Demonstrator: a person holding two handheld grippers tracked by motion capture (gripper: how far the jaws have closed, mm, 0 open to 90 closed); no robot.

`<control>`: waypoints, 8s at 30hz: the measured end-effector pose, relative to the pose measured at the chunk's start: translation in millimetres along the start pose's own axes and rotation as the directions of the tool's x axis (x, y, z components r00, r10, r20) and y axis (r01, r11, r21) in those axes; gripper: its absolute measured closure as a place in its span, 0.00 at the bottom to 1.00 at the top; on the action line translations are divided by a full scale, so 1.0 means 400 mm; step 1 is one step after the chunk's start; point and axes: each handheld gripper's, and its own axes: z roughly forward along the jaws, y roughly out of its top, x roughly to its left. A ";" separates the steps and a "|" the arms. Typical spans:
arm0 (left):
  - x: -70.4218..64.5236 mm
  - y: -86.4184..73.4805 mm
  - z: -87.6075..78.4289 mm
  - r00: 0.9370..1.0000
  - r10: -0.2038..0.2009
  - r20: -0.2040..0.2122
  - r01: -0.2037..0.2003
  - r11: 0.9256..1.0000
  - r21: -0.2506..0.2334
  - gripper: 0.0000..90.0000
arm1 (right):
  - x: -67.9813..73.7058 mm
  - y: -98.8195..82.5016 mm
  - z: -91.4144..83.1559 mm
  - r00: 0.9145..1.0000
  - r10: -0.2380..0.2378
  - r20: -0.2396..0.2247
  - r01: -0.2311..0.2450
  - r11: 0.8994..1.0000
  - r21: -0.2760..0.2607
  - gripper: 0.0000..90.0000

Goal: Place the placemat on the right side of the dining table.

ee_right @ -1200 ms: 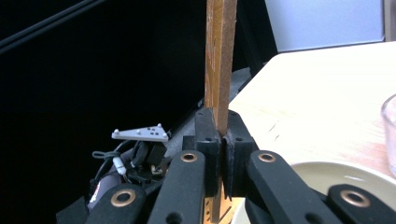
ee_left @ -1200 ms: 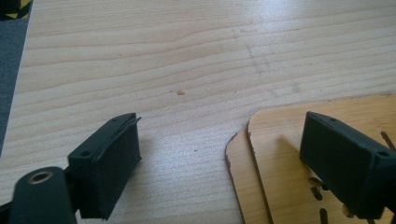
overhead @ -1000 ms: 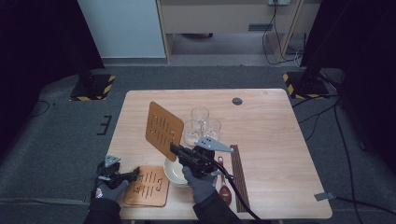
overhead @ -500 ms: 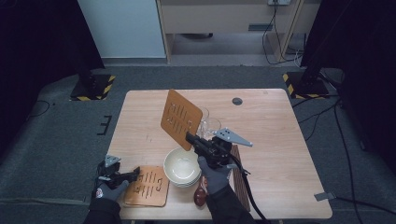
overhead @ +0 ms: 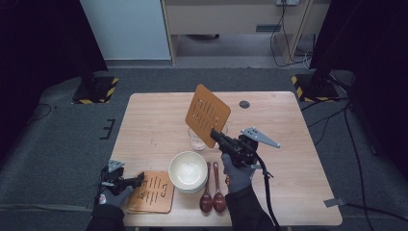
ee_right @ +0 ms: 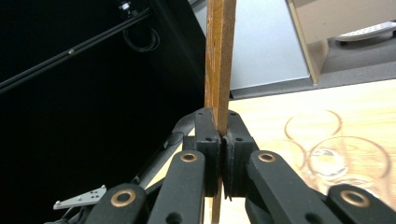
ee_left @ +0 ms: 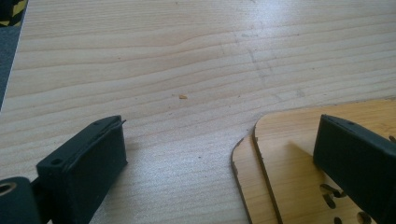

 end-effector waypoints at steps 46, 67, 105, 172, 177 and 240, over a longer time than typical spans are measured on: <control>0.000 0.000 0.000 1.000 -0.001 0.000 0.001 1.000 0.000 0.01 | -0.228 0.036 -0.155 0.969 0.110 0.221 -0.086 0.990 -0.112 0.97; 0.000 0.000 0.000 1.000 0.000 0.000 0.000 1.000 0.000 0.01 | -0.330 0.002 -0.182 0.930 0.183 0.318 -0.154 0.981 -0.115 0.97; 0.000 0.000 0.001 1.000 0.000 0.001 0.000 1.000 0.001 0.01 | -0.452 -0.089 -0.189 0.853 0.242 0.463 -0.238 0.969 -0.068 0.97; 0.000 0.000 0.001 1.000 0.000 0.001 0.000 1.000 0.001 0.01 | -0.465 -0.197 -0.140 0.799 0.108 0.591 -0.219 0.969 0.118 0.82; 0.000 0.000 0.001 1.000 0.001 0.001 -0.001 1.000 0.002 0.01 | -0.467 -0.198 -0.139 0.796 0.105 0.597 -0.221 0.967 0.126 0.79; 0.000 0.000 0.001 1.000 0.000 0.001 0.000 1.000 0.001 0.01 | -0.459 -0.126 -0.153 0.769 -0.042 0.638 -0.069 0.986 0.149 0.40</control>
